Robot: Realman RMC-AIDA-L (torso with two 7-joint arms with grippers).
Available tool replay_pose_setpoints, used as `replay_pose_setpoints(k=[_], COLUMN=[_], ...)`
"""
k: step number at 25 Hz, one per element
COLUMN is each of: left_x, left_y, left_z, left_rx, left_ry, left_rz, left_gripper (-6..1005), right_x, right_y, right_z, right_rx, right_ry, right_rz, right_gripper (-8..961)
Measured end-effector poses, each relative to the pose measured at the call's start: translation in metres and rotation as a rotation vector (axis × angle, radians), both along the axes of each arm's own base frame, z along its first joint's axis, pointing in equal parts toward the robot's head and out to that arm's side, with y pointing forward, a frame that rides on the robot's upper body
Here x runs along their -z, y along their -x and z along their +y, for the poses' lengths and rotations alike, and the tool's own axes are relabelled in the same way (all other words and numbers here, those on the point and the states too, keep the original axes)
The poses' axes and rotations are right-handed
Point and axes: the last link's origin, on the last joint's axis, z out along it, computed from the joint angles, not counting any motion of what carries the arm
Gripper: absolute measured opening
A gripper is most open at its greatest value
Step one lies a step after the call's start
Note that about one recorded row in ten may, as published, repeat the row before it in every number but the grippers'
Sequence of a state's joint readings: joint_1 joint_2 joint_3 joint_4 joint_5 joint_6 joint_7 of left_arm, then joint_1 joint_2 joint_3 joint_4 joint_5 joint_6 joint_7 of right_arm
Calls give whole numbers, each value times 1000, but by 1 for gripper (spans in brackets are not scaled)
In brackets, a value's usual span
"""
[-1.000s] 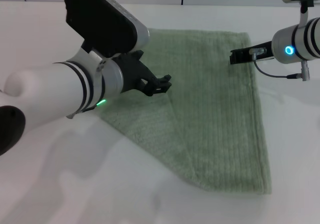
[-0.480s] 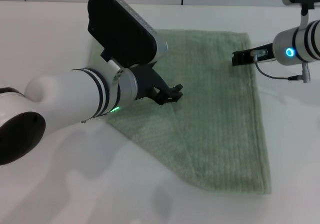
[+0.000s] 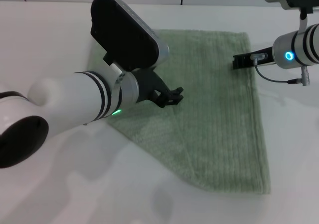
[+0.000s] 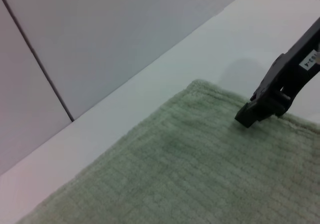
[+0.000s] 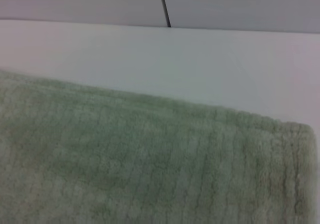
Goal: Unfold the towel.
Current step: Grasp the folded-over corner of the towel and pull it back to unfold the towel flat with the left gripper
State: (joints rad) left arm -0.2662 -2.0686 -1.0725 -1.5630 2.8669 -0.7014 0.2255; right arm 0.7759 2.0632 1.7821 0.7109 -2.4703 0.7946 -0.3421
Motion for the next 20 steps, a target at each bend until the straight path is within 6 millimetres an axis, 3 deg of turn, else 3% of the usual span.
replay_pose_setpoints(k=[20], left_x=[19], left_y=[11], left_z=[17], left_rx=[44], left_ry=[2], left_rz=[51], left_gripper=[747], right_x=[0], right_y=[1], right_z=[0], right_rx=[0], right_ry=[4], right_rz=[0], right_gripper=[1])
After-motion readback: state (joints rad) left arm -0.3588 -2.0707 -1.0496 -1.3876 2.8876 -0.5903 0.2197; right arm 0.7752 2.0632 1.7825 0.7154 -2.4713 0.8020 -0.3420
